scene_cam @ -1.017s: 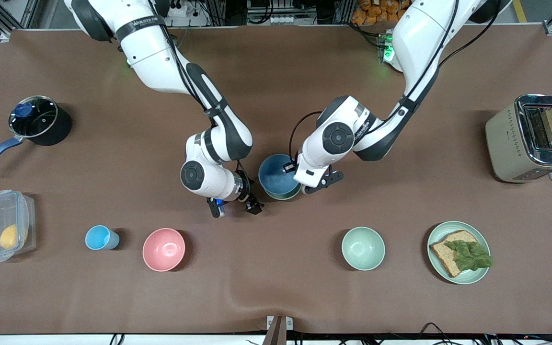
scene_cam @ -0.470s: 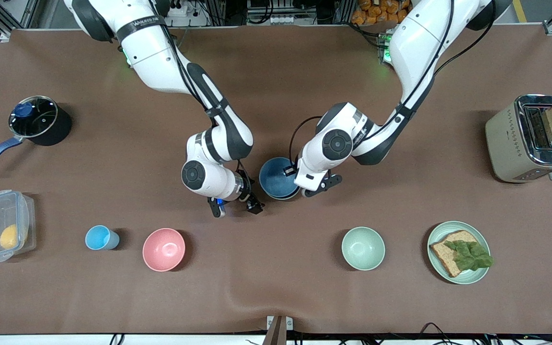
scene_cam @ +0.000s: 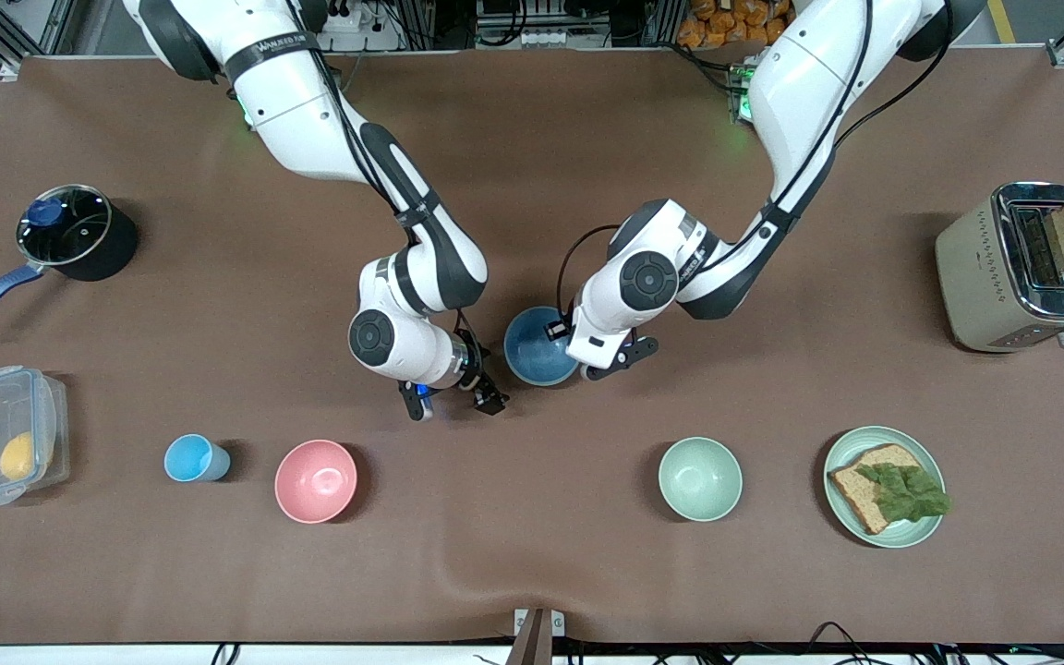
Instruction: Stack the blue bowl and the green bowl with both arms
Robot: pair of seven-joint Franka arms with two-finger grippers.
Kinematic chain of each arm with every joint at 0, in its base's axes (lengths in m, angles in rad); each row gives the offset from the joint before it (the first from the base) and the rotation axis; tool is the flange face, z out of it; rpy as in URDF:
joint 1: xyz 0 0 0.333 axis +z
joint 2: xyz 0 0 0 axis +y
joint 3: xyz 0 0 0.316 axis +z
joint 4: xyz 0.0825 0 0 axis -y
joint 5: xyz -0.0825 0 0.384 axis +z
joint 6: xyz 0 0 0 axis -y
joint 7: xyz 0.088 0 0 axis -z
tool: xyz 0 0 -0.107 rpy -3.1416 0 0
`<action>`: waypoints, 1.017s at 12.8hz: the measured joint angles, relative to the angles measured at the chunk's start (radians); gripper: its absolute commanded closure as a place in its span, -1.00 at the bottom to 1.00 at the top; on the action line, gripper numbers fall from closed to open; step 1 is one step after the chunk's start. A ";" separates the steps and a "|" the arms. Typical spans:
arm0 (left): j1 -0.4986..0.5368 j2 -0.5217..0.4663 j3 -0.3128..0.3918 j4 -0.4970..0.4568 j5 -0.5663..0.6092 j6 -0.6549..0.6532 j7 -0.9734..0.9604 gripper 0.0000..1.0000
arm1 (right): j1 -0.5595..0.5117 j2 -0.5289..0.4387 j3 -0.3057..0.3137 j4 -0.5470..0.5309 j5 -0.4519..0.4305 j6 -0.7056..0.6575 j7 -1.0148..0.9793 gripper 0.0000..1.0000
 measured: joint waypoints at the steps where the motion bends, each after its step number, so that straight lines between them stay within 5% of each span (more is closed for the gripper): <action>1: 0.000 0.000 0.000 0.006 0.000 0.001 0.000 -1.00 | 0.000 0.001 0.000 0.000 0.000 0.001 0.000 -1.00; 4: 0.019 -0.034 0.003 0.035 0.000 -0.004 0.000 -1.00 | -0.002 0.001 -0.002 0.004 0.000 0.005 -0.012 -1.00; 8: 0.120 -0.223 0.005 0.050 0.012 -0.144 0.046 -1.00 | -0.004 -0.013 -0.030 0.035 -0.005 -0.013 -0.079 -1.00; 13: 0.297 -0.469 0.010 0.052 0.015 -0.377 0.348 -1.00 | -0.020 -0.123 -0.190 0.055 -0.008 -0.272 -0.297 -1.00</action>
